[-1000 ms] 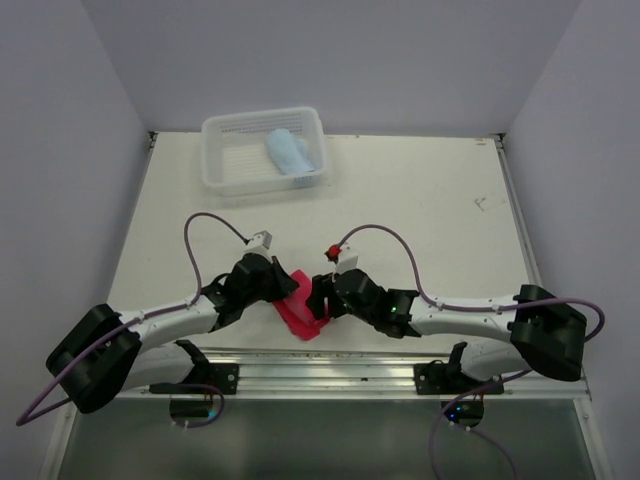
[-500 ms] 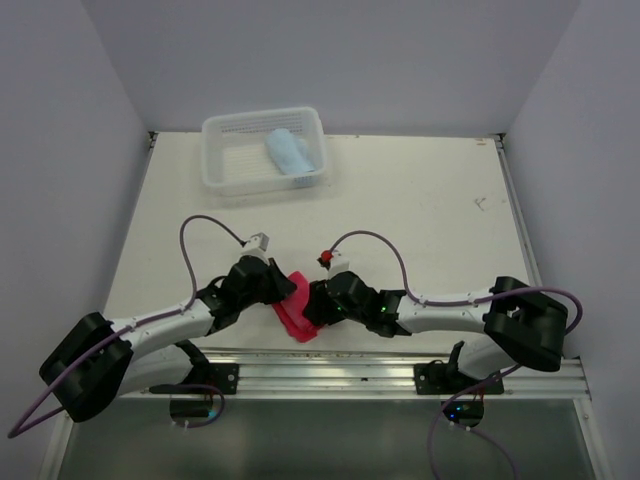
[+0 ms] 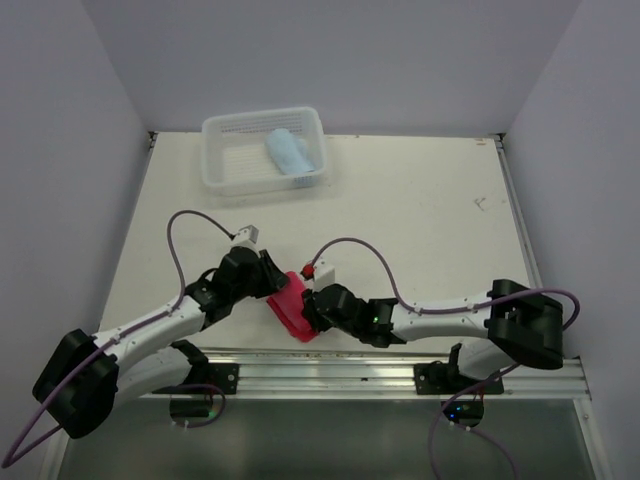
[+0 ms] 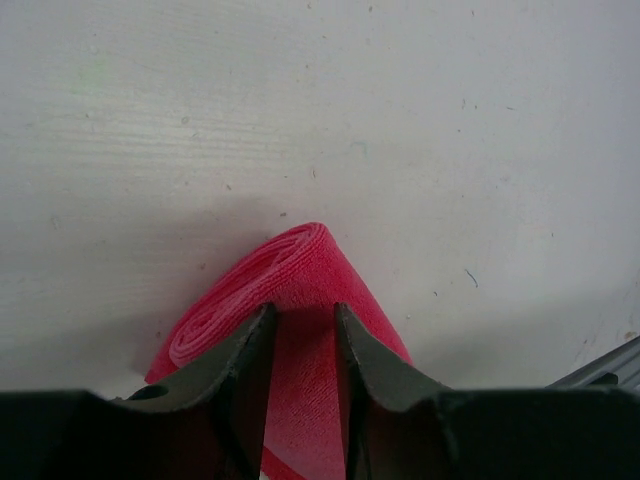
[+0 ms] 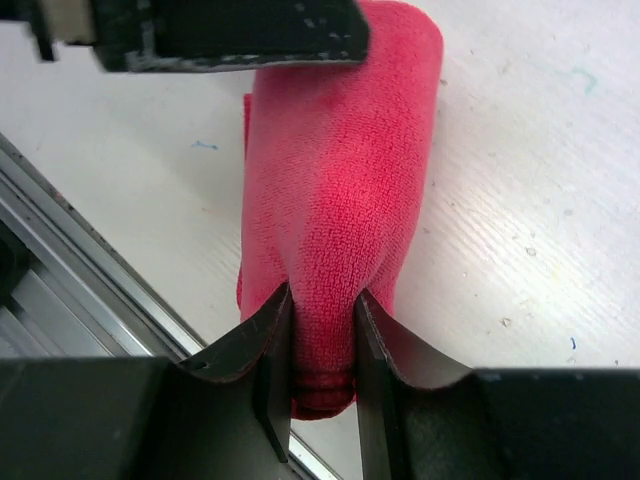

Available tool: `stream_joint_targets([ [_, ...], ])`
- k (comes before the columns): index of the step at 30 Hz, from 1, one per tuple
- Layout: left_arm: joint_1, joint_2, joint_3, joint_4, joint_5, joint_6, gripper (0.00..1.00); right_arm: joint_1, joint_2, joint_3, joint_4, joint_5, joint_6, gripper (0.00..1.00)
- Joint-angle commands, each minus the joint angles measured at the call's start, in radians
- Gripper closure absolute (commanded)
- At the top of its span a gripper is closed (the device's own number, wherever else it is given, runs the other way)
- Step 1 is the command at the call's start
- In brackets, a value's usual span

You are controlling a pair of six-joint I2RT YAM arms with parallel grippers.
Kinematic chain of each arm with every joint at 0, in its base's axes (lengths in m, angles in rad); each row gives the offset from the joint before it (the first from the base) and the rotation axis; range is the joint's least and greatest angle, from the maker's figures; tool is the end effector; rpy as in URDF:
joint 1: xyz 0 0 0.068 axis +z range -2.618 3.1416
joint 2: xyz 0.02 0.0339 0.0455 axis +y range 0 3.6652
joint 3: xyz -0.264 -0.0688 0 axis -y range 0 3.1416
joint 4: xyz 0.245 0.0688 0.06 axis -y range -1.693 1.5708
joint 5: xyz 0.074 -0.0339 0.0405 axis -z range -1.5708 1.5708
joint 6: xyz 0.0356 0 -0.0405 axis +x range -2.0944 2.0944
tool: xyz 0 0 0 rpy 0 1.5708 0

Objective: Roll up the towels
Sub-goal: Roll the towel

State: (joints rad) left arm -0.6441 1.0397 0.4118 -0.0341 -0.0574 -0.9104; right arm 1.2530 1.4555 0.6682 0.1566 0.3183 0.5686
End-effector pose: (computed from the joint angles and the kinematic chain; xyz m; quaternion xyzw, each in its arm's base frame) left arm 0.1661 -0.1222 0.1784 -0.1317 0.8885 -0.2893 0.3308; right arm 0.1019 0.2740 0.1809 -0.2278 0.8533 0.2667 0.3858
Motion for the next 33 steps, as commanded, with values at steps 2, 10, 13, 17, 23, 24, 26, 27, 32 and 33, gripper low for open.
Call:
stream_joint_targets([
  [2,0.032,-0.043,0.062,-0.088,-0.033,0.044,0.65,0.100,0.057,0.108,-0.100,0.278,-0.183,0.71],
  [10,0.041,-0.089,0.154,-0.234,-0.013,0.039,0.49,0.233,0.199,0.200,-0.141,0.438,-0.288,0.70],
  [13,0.041,-0.102,0.159,-0.265,0.002,0.042,0.41,0.249,0.215,0.202,-0.137,0.452,-0.283,0.69],
  [17,0.041,-0.102,0.150,-0.300,0.040,0.033,0.28,0.247,0.217,0.191,-0.124,0.466,-0.276,0.69],
  [23,0.041,-0.110,0.113,-0.331,0.120,-0.010,0.09,0.249,0.226,0.200,-0.115,0.476,-0.273,0.69],
  [24,0.041,-0.115,0.108,-0.336,0.135,-0.018,0.04,0.247,0.230,0.200,-0.112,0.478,-0.266,0.69],
  [26,0.041,-0.119,0.105,-0.340,0.151,-0.024,0.01,0.250,0.233,0.200,-0.100,0.481,-0.262,0.69],
  [27,0.041,-0.130,0.107,-0.355,0.154,-0.030,0.00,0.253,0.236,0.202,-0.097,0.487,-0.265,0.69],
  [32,0.038,-0.182,0.102,-0.386,0.151,-0.053,0.00,0.286,0.279,0.234,-0.107,0.539,-0.283,0.70],
  [33,0.038,-0.182,0.102,-0.403,0.154,-0.054,0.00,0.301,0.287,0.240,-0.112,0.568,-0.283,0.70],
])
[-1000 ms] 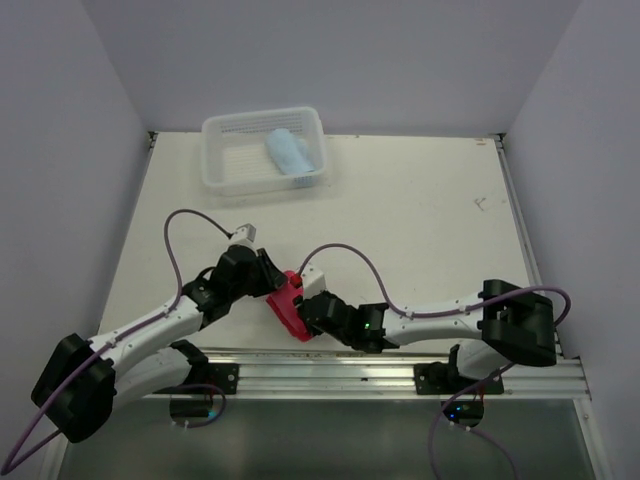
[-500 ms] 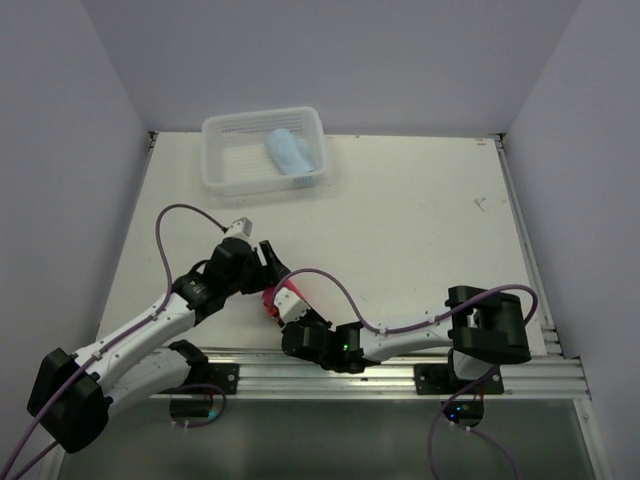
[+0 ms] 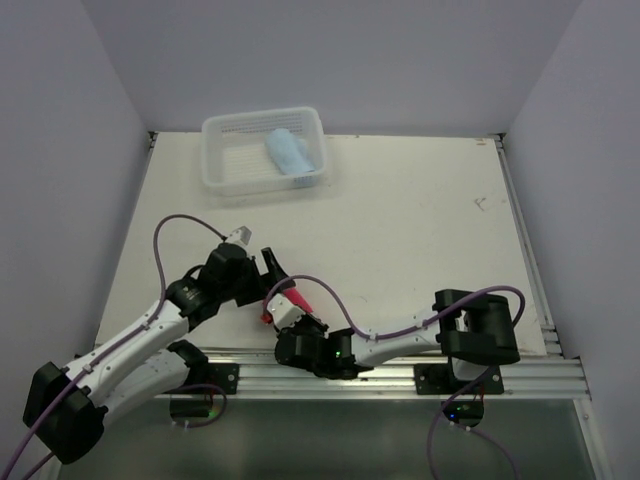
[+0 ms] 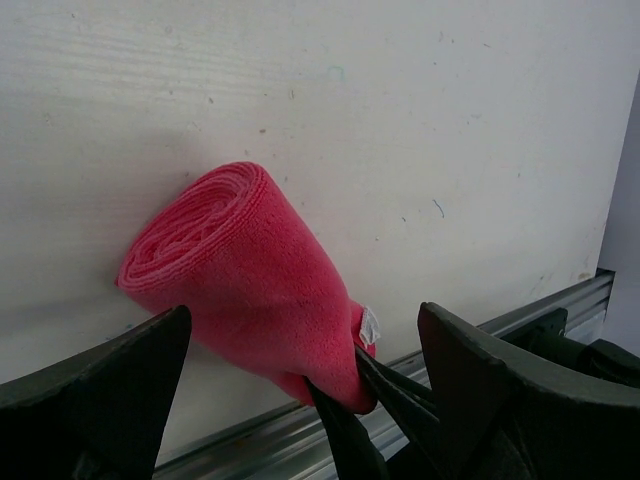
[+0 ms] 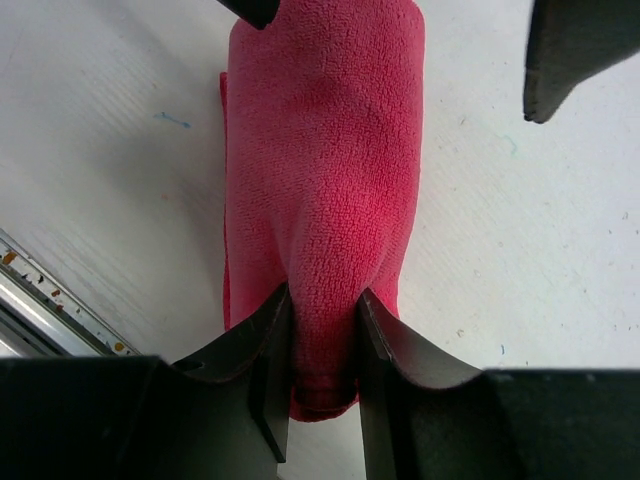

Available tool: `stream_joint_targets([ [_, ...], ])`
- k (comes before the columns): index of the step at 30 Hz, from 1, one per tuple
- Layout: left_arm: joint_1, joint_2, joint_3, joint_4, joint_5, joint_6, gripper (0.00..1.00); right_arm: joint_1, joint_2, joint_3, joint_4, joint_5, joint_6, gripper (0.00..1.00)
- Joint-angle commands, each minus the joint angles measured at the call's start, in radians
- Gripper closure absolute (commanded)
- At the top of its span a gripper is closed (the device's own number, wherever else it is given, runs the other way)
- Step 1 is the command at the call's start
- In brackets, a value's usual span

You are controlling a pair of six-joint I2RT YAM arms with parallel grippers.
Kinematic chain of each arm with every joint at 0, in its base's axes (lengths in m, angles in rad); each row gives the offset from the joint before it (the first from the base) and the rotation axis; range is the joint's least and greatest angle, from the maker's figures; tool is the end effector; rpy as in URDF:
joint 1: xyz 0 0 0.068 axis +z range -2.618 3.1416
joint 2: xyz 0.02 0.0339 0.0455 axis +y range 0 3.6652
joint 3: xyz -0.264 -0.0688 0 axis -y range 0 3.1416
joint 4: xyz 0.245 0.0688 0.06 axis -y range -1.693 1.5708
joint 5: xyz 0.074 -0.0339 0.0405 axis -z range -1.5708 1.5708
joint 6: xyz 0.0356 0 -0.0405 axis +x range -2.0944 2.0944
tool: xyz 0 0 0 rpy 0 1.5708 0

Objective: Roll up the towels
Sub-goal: Roll the towel

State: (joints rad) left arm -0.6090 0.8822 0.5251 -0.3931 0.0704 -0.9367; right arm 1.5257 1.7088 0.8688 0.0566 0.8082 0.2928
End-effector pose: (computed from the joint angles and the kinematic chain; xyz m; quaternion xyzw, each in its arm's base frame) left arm 0.1486 -0.1067 0.2133 -0.1356 0.9065 -0.3014 0.2629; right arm 0.0408 0.3329 0.1630 -0.3678 0.7800 0.0552 0.5032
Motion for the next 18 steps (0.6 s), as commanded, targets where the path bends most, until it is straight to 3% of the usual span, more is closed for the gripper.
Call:
stream_joint_targets([
  [1,0.002,-0.025,-0.010,-0.053,0.028,-0.034,0.00,0.033,0.044,0.048,-0.021,0.094,-0.004,0.71],
  [11,-0.069,-0.051,-0.062,-0.107,-0.009,-0.126,0.00,0.077,0.080,0.076,-0.038,0.178,0.017,0.72],
  [18,-0.146,-0.011,-0.134,0.061,-0.024,-0.235,0.00,0.096,0.097,0.084,-0.017,0.177,0.002,0.72],
])
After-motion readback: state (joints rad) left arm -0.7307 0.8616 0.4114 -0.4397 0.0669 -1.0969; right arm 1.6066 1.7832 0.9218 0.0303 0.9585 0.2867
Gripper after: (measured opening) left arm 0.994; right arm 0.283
